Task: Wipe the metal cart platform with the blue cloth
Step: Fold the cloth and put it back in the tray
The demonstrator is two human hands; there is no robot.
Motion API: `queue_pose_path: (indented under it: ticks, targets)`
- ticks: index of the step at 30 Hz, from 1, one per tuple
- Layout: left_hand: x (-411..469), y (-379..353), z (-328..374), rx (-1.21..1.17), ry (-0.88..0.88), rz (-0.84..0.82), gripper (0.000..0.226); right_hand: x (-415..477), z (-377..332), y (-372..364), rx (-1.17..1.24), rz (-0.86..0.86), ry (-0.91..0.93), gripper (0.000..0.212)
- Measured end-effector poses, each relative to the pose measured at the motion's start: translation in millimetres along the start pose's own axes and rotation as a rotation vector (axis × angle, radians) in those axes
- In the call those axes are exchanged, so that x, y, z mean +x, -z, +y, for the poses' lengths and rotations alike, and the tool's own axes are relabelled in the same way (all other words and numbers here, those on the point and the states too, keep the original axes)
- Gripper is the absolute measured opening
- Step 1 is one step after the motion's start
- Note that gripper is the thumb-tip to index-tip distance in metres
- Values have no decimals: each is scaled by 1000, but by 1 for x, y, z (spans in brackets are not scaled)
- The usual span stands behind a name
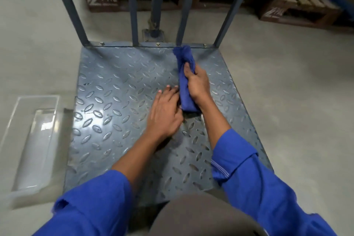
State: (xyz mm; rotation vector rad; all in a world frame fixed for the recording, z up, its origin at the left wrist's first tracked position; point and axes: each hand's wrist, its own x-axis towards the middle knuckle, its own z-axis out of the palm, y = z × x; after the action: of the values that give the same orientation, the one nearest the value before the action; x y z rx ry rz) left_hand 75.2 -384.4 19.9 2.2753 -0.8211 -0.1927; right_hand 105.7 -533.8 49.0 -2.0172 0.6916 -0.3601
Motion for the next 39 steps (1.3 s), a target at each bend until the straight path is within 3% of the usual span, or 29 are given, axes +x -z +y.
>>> queue_pose_path:
  ticks: [3,4,8,14,17,22,24,26,28,29,31,33,37,39]
  targets:
    - [-13,48,-1,-897,279,-18,40,-33,-22,-20,-50,77,61,63]
    - [-14,64,0,-1079,360,4,33,-42,-28,-27,-107,54,105,67]
    - [-29,116,-7,-1329,459,-62,23,-76,-68,-41,-171,-52,194,44]
    - [-44,204,-16,-1267,323,-46,29,-112,-153,-51,-126,-141,251,62]
    - [-55,251,-22,-1149,276,-103,29,-128,-192,-53,-81,-189,229,45]
    - [-60,291,-43,-858,341,92,42,-135,-230,-85,-227,-291,301,54]
    - [-66,301,-56,-846,389,145,48,-137,-232,-98,-127,-266,211,47]
    - [-72,308,-70,-890,434,174,51,-140,-218,-109,47,-280,42,70]
    - [-75,314,-84,-914,445,183,41,-143,-193,-117,262,-407,-145,81]
    - [-75,317,-87,-926,438,174,35,-146,-184,-116,357,-517,-218,73]
    - [-75,322,-88,-933,420,143,23,-148,-168,-113,477,-666,-242,55]
    - [-72,323,-89,-944,418,111,27,-146,-166,-109,564,-716,-215,52]
    - [-64,312,-86,-998,435,37,39,-134,-179,-106,710,-694,-188,75]
    - [-59,307,-84,-1049,455,12,36,-127,-181,-102,755,-661,-183,77]
